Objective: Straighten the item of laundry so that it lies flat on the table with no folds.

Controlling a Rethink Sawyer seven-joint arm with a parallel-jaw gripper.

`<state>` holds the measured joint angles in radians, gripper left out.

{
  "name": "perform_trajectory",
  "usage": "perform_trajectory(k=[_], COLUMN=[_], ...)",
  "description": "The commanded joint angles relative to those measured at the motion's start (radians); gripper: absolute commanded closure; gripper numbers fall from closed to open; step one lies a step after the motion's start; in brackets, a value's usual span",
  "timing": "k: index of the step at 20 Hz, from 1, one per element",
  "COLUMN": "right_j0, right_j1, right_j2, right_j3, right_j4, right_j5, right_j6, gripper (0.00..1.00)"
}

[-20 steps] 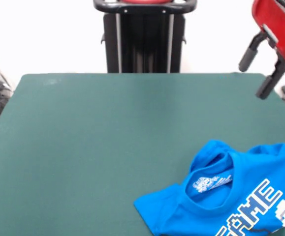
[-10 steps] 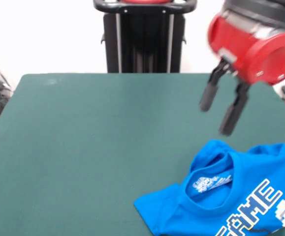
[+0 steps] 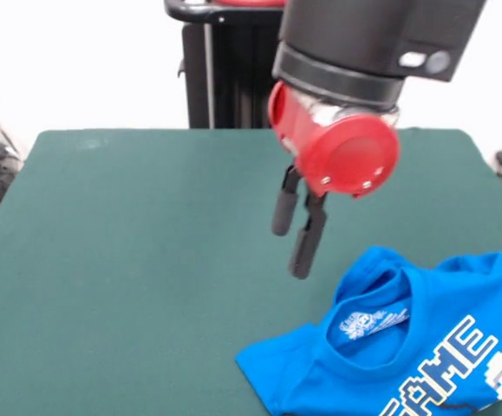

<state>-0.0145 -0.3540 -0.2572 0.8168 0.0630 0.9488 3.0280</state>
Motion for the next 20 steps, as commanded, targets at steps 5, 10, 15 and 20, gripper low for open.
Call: perform_trajectory(k=[5, 10, 15, 20], right_j0=[-0.082, -0.091, -0.095, -0.113], right_j1=[-0.051, -0.067, -0.052, -0.046], right_j2=[0.265, 0.297, 0.32, 0.356], right_j3=[0.358, 0.388, 0.383, 0.397], right_j4=[0.033, 0.018, -0.012, -0.018], right_j5=[-0.019, -0.009, -0.046, -0.076], right_j6=[-0.307, -0.251, -0.213, -0.233], gripper=[0.0, 0.0, 0.0, 0.0])
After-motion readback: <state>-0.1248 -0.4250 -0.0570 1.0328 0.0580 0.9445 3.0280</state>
